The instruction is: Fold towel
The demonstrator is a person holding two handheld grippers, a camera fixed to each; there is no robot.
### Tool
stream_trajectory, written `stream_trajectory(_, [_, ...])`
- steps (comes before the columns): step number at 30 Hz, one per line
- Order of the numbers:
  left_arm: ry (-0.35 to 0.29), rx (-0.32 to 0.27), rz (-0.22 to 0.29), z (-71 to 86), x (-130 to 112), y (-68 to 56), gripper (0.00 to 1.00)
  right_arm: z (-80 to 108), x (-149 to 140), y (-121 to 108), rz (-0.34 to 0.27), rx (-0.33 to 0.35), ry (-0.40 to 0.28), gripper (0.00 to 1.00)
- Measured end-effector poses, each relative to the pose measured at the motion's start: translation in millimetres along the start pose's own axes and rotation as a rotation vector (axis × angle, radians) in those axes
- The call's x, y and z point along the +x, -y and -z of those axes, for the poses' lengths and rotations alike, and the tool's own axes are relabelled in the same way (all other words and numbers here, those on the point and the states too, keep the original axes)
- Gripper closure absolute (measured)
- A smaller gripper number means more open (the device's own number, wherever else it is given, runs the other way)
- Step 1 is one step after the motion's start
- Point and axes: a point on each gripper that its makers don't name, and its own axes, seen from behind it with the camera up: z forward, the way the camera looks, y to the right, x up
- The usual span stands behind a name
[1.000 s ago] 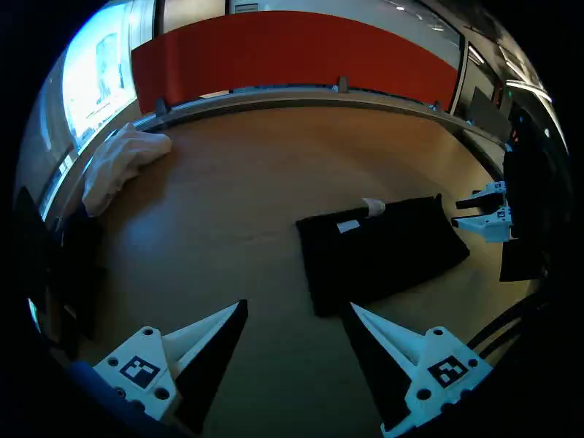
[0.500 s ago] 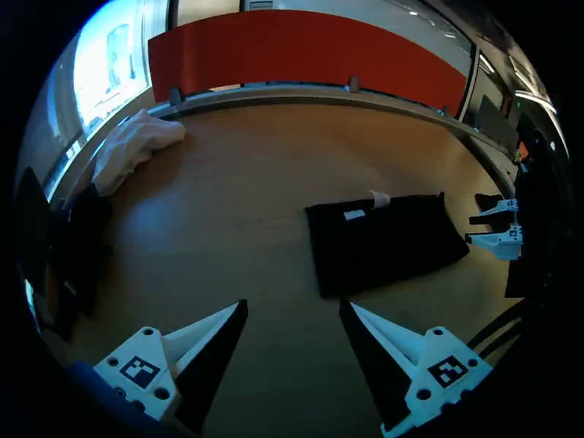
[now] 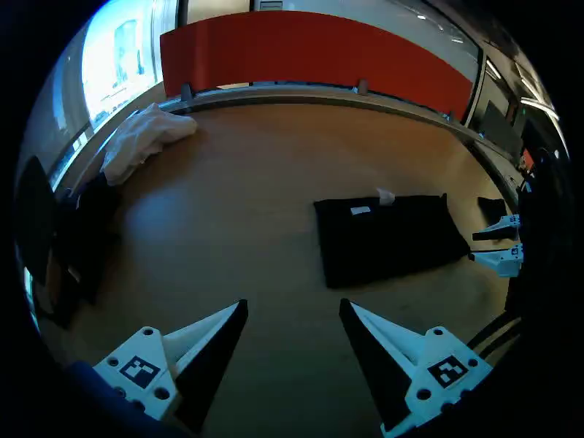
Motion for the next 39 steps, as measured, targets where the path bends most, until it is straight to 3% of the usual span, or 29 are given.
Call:
stream_trajectory(9, [0.005, 0.006, 0.012, 5.0, -7, 3.2, 0.07, -3.8, -9, 3, 0.028, 0.024, 0.021, 0.34])
stream_trajectory(18, [0.010, 0.012, 0.022, 7.7, -12, 8.3, 0.07, -8.7, -12, 1, 0.053, 0.055, 0.038, 0.61])
stream_trajectory(23, [0.016, 0.016, 0.023, 9.0, -15, 10.3, 0.07, -10.3, -11, 1, 0.057, 0.071, 0.042, 0.70])
stream_trajectory(31, [0.022, 0.019, 0.025, 9.9, -19, 12.5, 0.07, -13.6, -12, 2, 0.052, 0.093, 0.052, 0.92])
stream_trajectory(39, [0.023, 0.021, 0.023, 8.8, -18, 13.7, 0.07, -5.4, 10, 2, 0.064, 0.101, 0.011, 0.95])
